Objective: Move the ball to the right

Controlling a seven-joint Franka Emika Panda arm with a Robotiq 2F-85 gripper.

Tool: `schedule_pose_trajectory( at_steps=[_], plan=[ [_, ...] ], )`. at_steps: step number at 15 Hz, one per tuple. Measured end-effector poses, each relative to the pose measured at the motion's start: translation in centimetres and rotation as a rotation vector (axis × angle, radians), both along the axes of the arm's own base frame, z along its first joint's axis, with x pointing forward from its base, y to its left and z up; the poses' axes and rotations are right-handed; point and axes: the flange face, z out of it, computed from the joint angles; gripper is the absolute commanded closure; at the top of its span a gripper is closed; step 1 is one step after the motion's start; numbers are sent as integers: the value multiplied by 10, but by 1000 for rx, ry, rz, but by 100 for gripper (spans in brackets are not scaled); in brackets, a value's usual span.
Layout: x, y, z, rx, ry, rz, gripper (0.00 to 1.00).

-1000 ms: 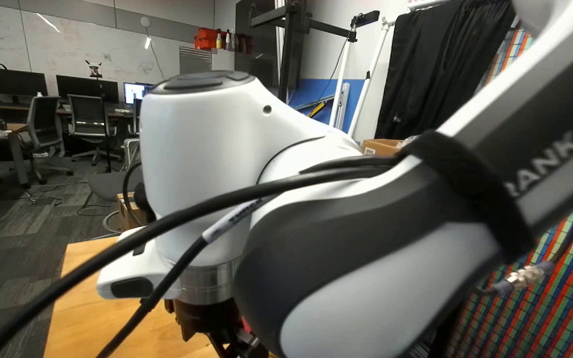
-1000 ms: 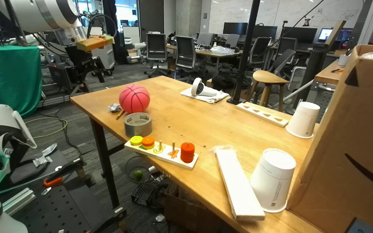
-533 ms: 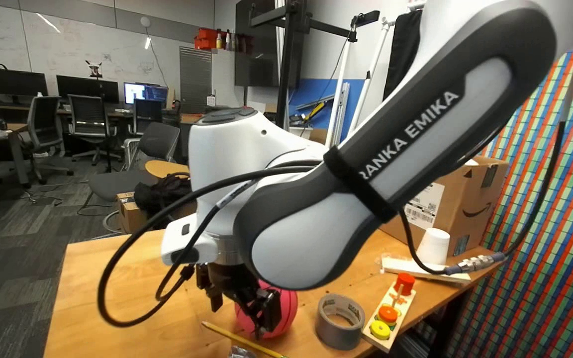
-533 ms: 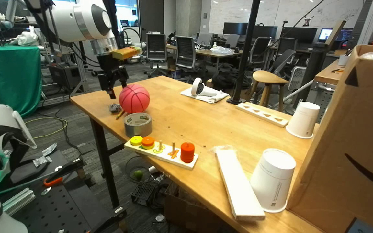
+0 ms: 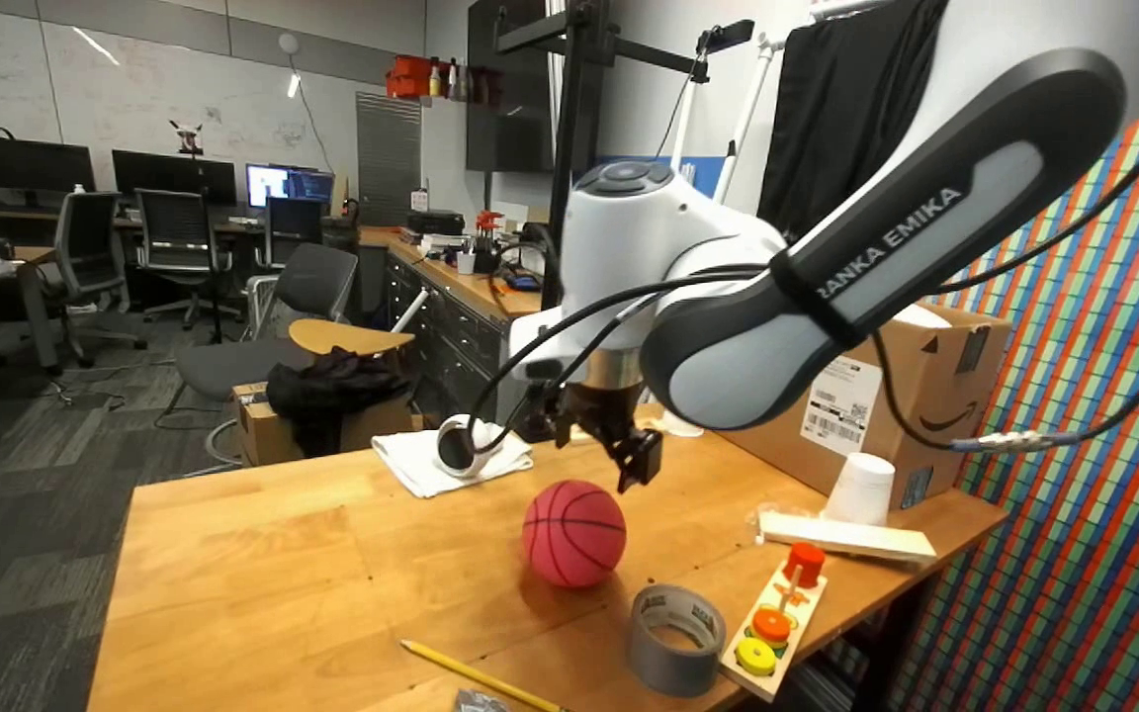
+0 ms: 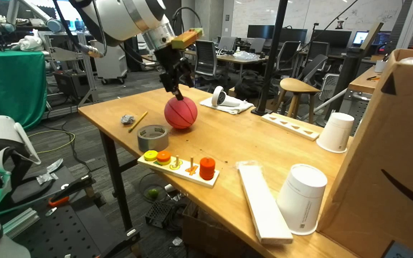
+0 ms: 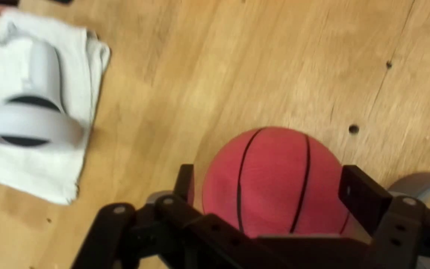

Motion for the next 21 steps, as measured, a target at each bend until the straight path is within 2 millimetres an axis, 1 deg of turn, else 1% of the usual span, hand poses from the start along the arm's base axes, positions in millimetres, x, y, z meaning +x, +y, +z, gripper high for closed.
schedule_pose_trajectory(
  at_steps=[2, 3, 4, 5, 6, 8, 11, 13, 14, 16, 21],
  plan=[
    [-7, -40, 27, 14, -75, -68, 0],
    [-15, -54, 38, 20, -116, -101, 0],
    [-25, -63, 47, 27, -155, -133, 0],
    [-37, -68, 52, 36, -193, -166, 0],
    [-49, -67, 55, 47, -227, -200, 0],
    [-73, -57, 55, 88, -287, -272, 0],
    [-107, -30, 43, 149, -320, -341, 0],
    [-123, -13, 34, 178, -325, -364, 0],
    [-129, -7, 30, 189, -327, -378, 0],
    [-134, -3, 23, 201, -328, -420, 0],
    [-135, -11, 4, 178, -319, -572, 0]
  ],
)
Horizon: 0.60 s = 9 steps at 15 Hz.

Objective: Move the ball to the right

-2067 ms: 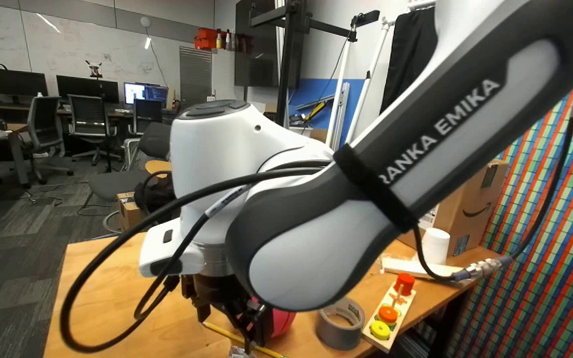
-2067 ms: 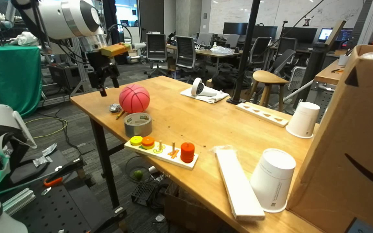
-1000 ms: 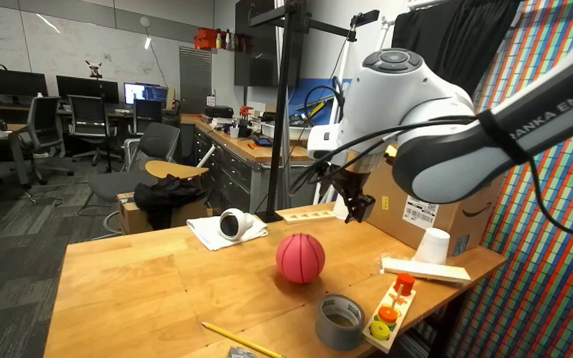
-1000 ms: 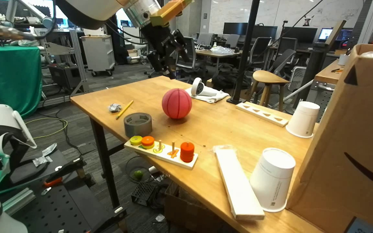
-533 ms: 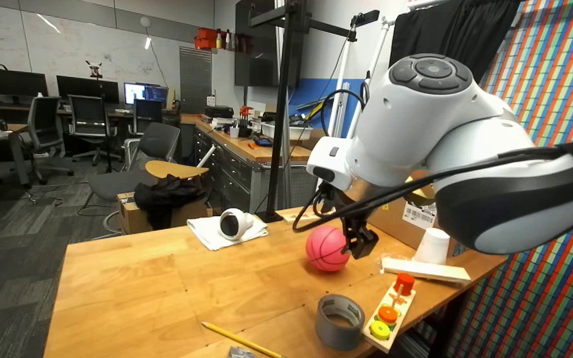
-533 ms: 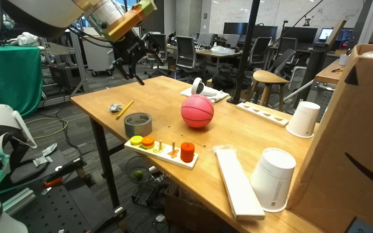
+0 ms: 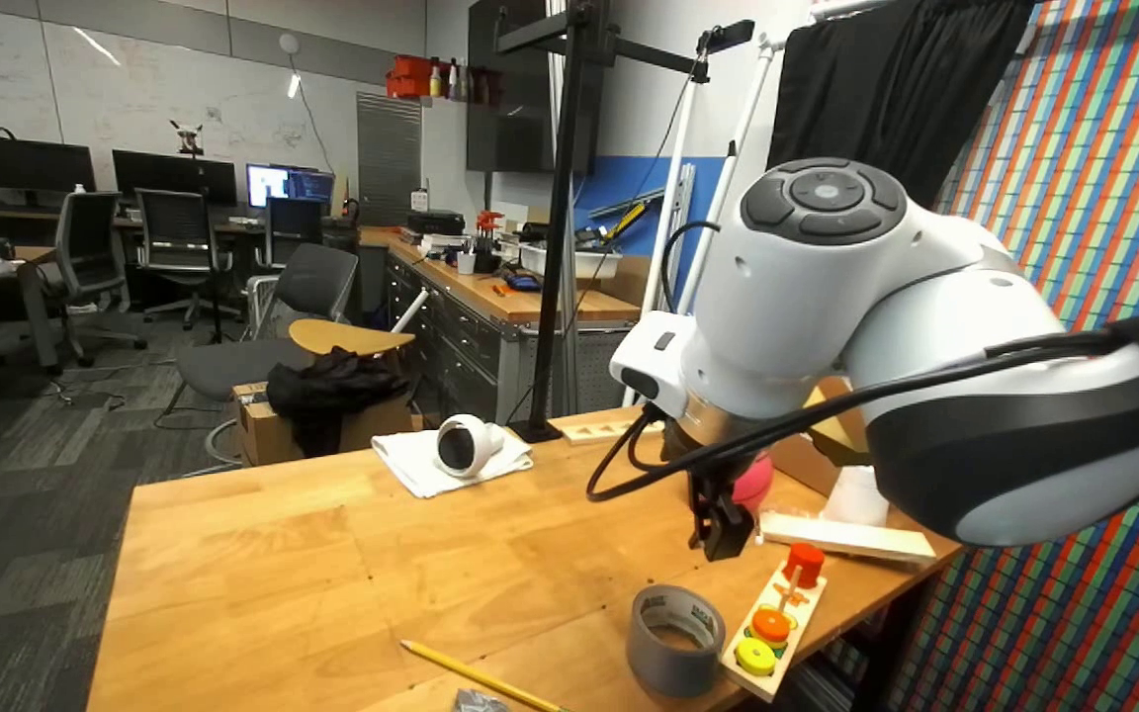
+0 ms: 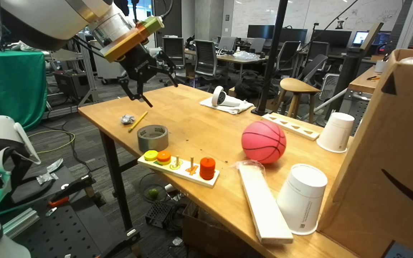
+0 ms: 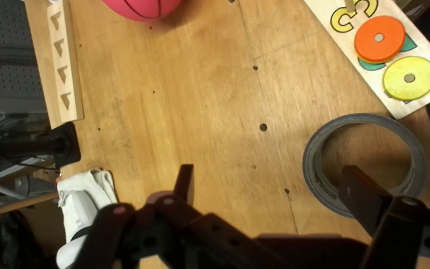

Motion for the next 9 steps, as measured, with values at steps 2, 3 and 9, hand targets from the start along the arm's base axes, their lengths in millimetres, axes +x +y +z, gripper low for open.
schedule_pose_trajectory(
  at_steps=[2, 3, 9],
  plan=[
    [0, -3, -7, 3, 10, -39, 0],
    [0, -4, -11, 5, 14, -55, 0],
    [4, -9, -25, 9, 43, -113, 0]
  ],
)
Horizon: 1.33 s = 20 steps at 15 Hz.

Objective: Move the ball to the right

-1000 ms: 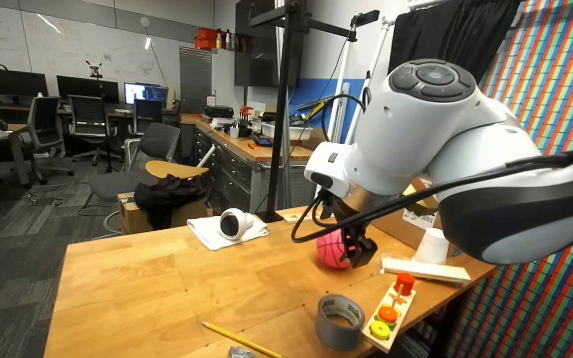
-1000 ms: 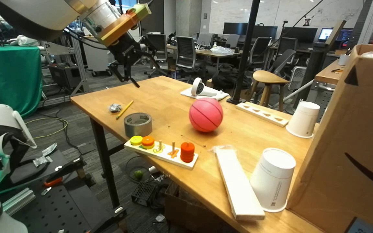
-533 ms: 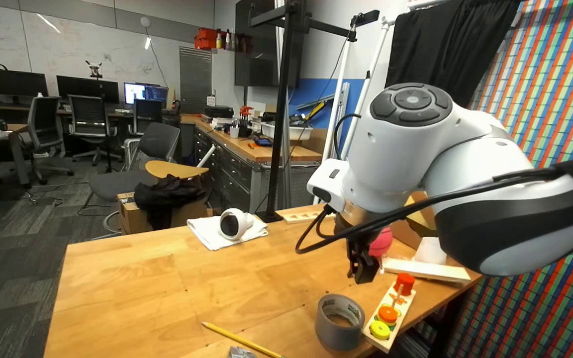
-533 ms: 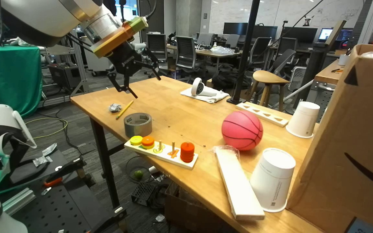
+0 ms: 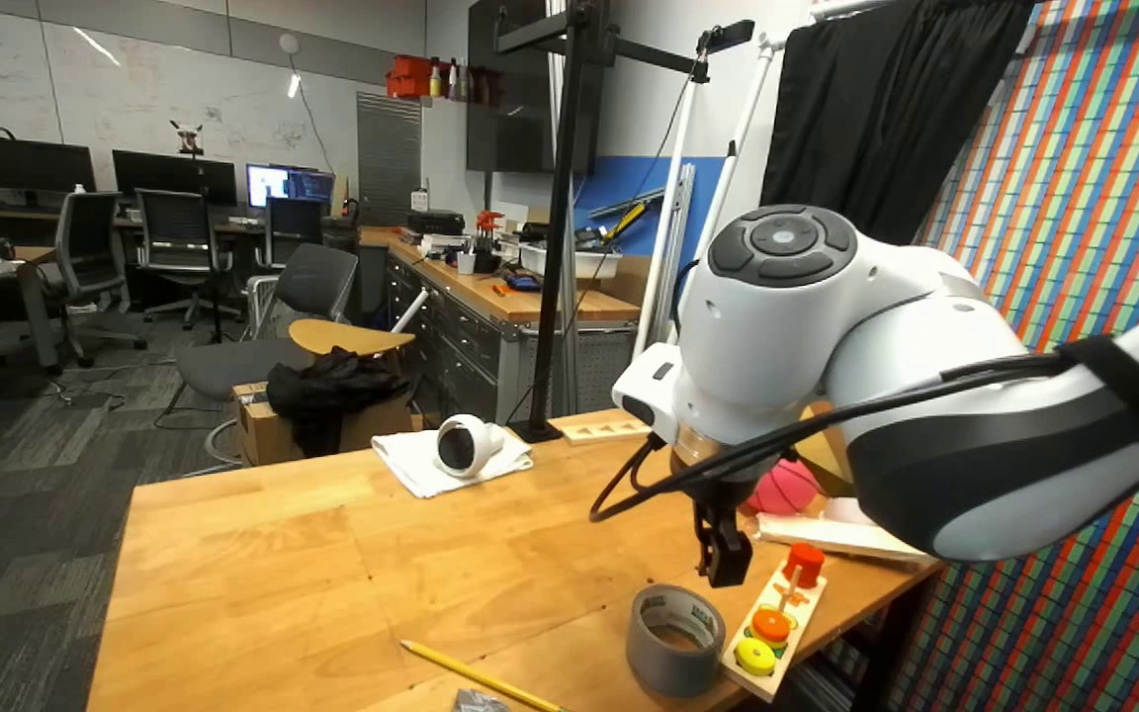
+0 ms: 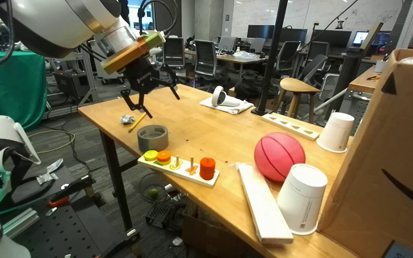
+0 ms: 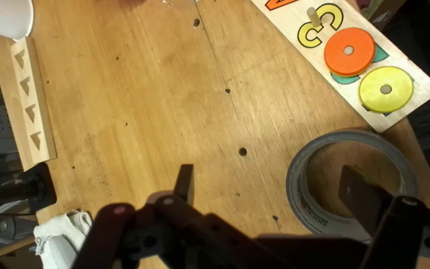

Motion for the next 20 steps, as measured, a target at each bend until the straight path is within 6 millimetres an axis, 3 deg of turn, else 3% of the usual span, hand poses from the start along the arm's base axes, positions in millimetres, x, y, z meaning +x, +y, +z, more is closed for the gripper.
schedule_pose_trajectory(
  at_steps=[5, 10, 20],
  plan=[
    [12, -13, -9, 31, 57, -143, 0],
    [40, -36, -11, 76, 118, -334, 0],
    [103, -108, -25, 32, 164, -546, 0]
  ],
)
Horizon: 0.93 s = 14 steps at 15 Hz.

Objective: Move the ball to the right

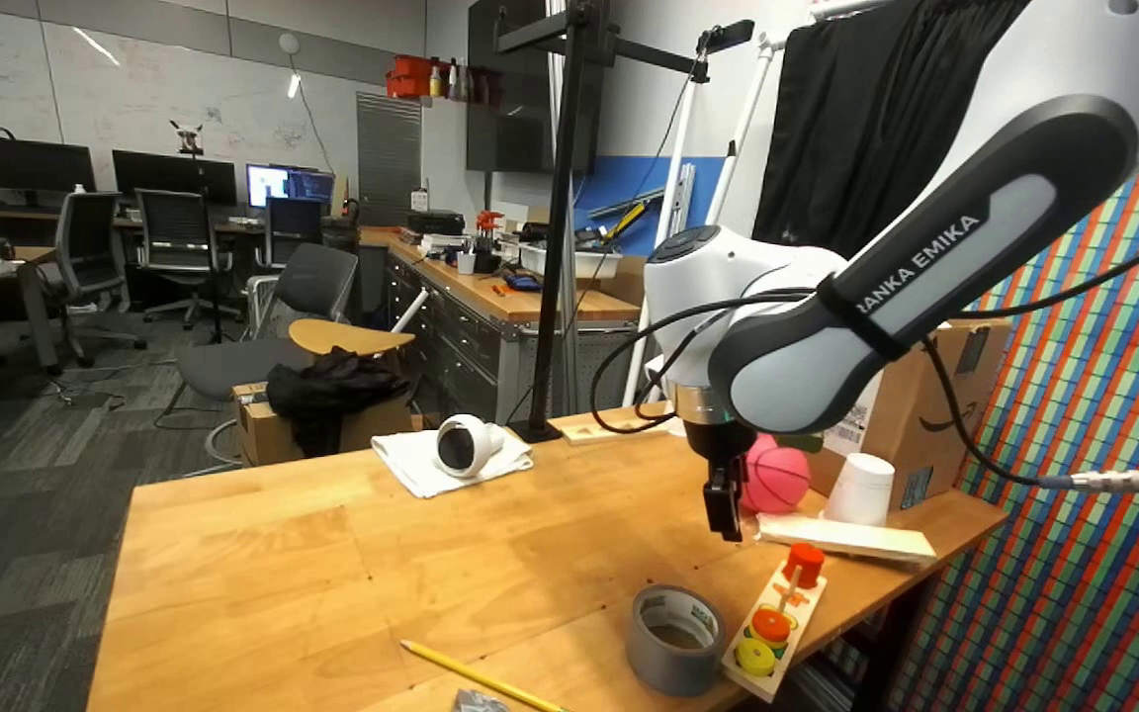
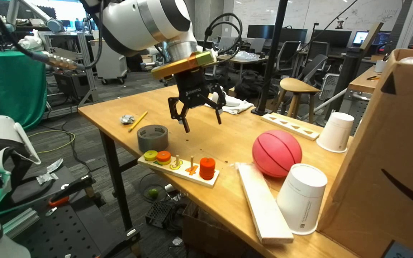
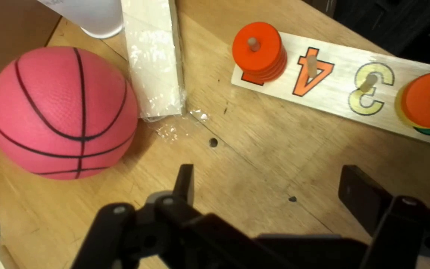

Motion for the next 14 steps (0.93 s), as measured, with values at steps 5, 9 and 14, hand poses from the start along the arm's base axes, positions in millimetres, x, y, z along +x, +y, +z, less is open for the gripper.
schedule_pose_trajectory(
  at_steps=[5, 9, 14],
  plan=[
    [24, -17, 0, -86, -3, -37, 0],
    [38, -23, -10, -130, 9, -67, 0],
    [58, -33, -35, -170, 34, -95, 0]
  ],
)
